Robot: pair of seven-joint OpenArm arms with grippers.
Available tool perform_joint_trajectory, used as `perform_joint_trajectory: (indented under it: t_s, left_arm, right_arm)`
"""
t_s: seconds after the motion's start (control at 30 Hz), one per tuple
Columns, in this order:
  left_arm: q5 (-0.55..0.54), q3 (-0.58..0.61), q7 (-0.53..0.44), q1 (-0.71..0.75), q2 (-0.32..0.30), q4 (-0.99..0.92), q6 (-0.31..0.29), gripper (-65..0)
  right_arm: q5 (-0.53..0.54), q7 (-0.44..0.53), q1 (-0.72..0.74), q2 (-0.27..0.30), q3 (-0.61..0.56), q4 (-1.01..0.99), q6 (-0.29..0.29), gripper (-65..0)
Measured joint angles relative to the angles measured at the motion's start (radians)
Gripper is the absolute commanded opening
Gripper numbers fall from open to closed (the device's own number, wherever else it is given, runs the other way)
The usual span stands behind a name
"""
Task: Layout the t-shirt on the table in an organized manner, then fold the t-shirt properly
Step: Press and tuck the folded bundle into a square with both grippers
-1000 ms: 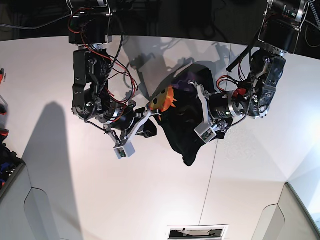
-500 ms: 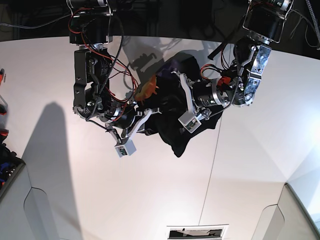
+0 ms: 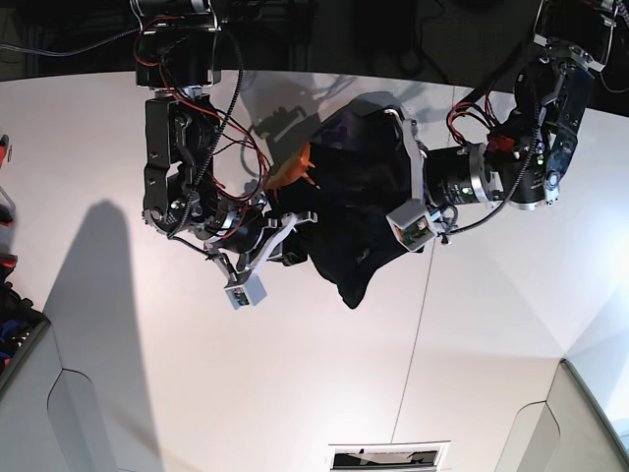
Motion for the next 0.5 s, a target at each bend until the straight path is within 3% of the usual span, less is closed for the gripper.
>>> perform_joint_trajectory:
  t_s: [0.3, 0.5]
  left_arm:
    - [0.013, -0.097, -0.042, 0.027, 0.007, -0.279, 0.001, -50.2]
    - [0.06, -0.097, -0.091, 0.023, 0.009, -0.303, 0.002, -50.2]
  right_arm:
    - [0.0, -0.032, -0.002, 0.0, 0.0, -0.073, 0.001, -65.0]
    - [0.12, -0.061, -0.089, 0.0, 0.0, -0.072, 0.033, -65.0]
